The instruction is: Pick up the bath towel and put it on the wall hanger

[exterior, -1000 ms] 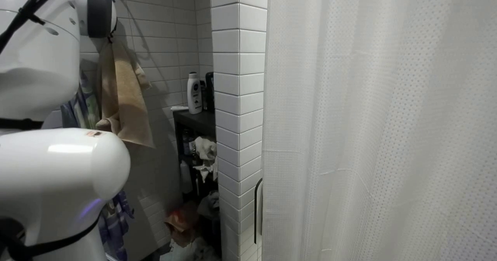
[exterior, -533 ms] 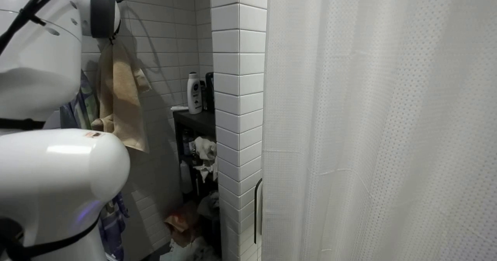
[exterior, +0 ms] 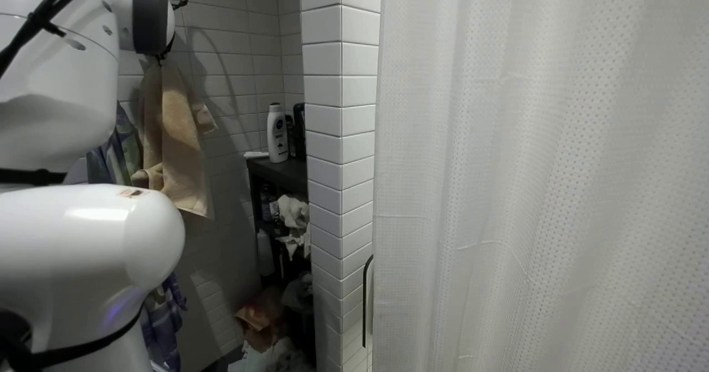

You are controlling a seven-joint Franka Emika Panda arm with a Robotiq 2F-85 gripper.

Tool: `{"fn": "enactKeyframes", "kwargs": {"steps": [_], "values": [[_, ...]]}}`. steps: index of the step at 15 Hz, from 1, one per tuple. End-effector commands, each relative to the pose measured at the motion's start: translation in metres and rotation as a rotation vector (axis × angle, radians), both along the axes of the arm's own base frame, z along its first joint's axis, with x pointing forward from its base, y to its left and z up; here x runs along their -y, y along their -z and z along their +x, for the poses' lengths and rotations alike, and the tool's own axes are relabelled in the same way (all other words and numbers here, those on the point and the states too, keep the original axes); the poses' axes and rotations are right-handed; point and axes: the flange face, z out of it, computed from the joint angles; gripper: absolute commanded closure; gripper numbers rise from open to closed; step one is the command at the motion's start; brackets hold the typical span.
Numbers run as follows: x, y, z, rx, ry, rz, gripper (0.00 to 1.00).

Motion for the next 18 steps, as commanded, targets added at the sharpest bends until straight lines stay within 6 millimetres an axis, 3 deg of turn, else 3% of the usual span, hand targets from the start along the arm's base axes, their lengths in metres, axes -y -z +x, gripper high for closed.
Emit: {"fn": "enactKeyframes", "kwargs": {"steps": [1,18], "values": [[0.004,0.008,0.0,-0.026,0.061,0.043,0.98],[0.014,0.05,0.001,-0.048,0.206,0.036,0.98]]}}
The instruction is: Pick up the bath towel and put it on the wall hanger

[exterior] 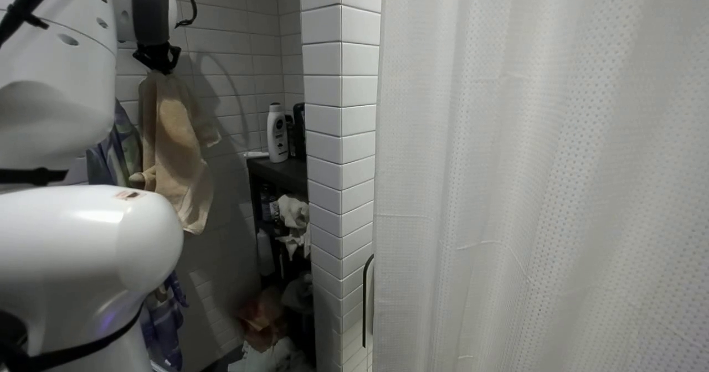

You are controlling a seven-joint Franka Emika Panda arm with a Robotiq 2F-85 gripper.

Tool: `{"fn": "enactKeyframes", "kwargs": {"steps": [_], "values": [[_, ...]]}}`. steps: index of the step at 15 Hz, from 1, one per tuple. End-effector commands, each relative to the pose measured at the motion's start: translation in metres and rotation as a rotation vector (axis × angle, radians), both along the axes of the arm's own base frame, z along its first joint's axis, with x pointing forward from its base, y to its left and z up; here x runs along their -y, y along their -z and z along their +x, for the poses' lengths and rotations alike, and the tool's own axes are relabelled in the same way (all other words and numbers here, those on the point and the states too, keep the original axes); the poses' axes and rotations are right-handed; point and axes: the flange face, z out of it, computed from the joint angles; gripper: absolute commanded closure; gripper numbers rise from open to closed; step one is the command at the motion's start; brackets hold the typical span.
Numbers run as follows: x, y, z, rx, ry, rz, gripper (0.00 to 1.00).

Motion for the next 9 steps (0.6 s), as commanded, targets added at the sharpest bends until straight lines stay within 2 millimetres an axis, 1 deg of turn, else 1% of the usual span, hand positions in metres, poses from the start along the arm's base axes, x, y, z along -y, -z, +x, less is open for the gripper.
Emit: {"fn": "enactKeyframes", "kwargs": {"steps": [1,8,9], "values": [[0.0114,0.0133,-0.003,-0.012,0.031,-0.017,0.98],[0.0192,0.0229,-0.0032,-0.008,0.051,-0.031,0.98],[0.0203,0.0227,-0.0035,-0.004,0.057,-0.032,0.87]]}}
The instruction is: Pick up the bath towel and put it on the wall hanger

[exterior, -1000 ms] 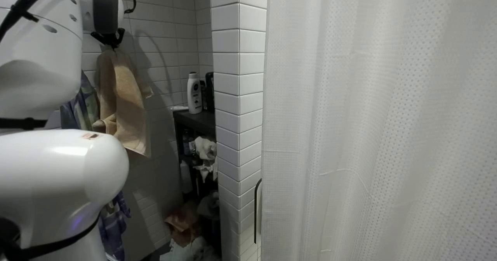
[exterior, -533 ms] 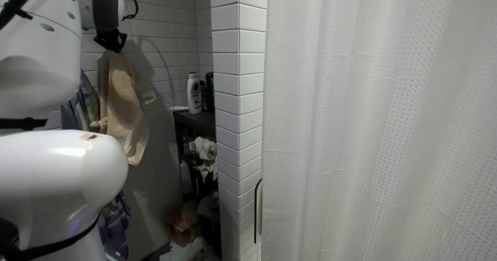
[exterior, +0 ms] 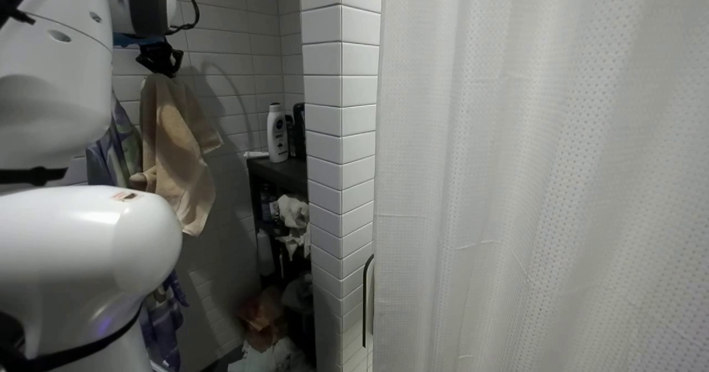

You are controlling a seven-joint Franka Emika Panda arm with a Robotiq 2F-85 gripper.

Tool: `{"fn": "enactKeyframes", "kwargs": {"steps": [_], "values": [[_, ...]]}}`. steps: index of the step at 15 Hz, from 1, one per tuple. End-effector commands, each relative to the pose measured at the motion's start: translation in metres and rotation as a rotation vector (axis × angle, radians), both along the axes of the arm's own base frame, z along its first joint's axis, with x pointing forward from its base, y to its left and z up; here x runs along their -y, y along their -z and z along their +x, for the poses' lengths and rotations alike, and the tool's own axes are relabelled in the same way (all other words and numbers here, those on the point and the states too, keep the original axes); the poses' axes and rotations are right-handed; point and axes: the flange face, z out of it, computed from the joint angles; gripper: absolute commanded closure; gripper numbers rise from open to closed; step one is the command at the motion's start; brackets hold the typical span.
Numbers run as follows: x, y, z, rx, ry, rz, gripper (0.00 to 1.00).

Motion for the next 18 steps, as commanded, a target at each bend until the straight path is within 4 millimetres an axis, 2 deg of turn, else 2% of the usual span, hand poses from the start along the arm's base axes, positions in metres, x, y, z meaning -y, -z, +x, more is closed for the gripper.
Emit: {"fn": "enactKeyframes", "kwargs": {"steps": [1,3,5,11,12,14,15,18], "values": [[0.013,0.013,-0.003,-0.01,0.033,-0.03,0.65],[0.016,0.014,-0.003,-0.009,0.043,-0.035,0.62],[0.019,0.014,-0.002,-0.006,0.054,-0.037,0.52],[0.03,0.012,0.002,-0.001,0.089,-0.037,0.12],[0.021,0.004,0.01,0.005,0.067,-0.011,0.3],[0.025,0.006,0.011,0.005,0.079,-0.013,0.16],[0.025,0.006,0.012,0.004,0.081,-0.014,0.12],[0.026,0.006,0.012,0.005,0.083,-0.013,0.11]]}}
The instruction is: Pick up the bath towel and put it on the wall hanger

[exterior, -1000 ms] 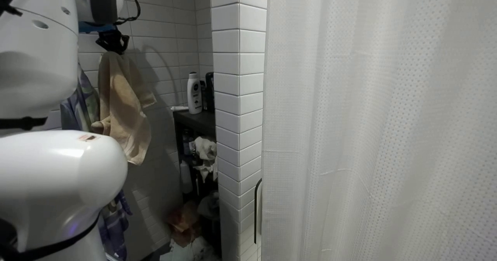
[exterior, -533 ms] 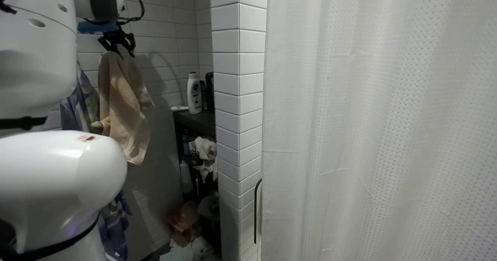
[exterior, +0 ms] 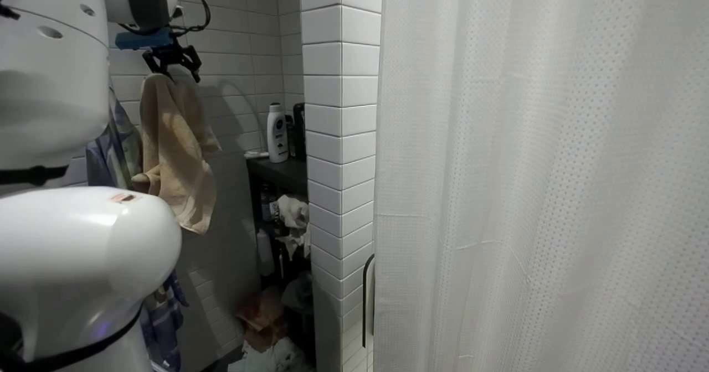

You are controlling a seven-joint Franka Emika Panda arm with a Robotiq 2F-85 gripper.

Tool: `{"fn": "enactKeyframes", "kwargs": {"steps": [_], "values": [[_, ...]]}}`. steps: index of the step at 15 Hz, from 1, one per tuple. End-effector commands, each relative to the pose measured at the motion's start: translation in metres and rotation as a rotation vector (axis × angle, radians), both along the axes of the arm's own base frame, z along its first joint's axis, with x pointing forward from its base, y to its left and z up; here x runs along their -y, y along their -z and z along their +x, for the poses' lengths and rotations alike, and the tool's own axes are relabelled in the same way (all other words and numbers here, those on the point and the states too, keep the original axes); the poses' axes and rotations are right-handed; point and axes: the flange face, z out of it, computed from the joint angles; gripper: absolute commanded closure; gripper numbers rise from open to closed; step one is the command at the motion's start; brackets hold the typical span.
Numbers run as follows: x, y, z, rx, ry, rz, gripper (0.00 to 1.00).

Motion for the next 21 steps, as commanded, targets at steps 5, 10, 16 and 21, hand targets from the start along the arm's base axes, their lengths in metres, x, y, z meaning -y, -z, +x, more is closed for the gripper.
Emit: {"fn": "enactKeyframes", "kwargs": {"steps": [5,10,16,21], "values": [[0.001,-0.006,0.0,0.004,0.004,0.011,0.02],[0.001,-0.025,-0.006,0.05,0.015,0.037,0.0],[0.005,-0.035,-0.002,0.116,0.027,0.058,0.0],[0.002,-0.039,-0.005,0.151,0.03,0.058,0.0]]}}
